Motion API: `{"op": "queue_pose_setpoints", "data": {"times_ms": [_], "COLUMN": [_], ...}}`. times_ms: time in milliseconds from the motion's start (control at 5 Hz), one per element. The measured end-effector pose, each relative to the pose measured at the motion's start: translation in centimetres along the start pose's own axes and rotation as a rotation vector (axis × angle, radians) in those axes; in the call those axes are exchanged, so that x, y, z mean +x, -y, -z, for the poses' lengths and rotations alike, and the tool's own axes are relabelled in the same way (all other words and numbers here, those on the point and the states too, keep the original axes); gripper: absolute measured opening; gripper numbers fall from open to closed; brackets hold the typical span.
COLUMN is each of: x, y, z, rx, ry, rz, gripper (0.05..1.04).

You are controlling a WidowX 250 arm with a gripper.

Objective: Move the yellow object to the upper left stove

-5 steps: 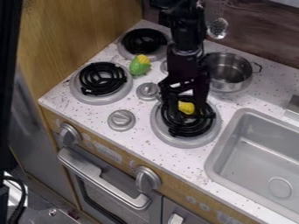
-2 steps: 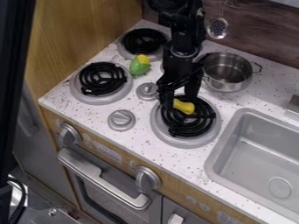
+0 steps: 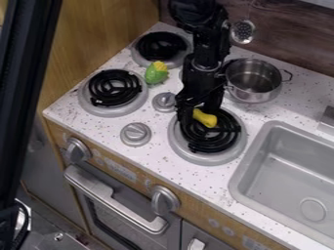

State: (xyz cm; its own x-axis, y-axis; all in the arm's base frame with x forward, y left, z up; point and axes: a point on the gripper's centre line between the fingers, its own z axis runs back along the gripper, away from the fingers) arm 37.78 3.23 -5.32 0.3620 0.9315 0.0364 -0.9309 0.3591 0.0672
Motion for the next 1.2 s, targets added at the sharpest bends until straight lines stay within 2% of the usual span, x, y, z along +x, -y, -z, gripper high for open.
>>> {"op": "queue_pose_setpoints", "data": {"times_ms": [200,400,600,800,1000,1200], "x": [0.1,0.1,0.0,-0.1,0.8,3.9], "y": [0.2,0.2,0.4,-0.7,-0.7,-0.5], "z": [0.1,0.2,0.2,-0.8,-1.7,-3.1], "rx": [0.004,0.043,0.046,0.043,-0.051,-0.130], "ry": [-0.002,-0.005,0.030,0.073,0.111,0.130], "rz": [0.009,0.080,0.257,0.507,0.758,0.977], "gripper": [0.671,0.372,0.288,0.287,0.287,0.287]}}
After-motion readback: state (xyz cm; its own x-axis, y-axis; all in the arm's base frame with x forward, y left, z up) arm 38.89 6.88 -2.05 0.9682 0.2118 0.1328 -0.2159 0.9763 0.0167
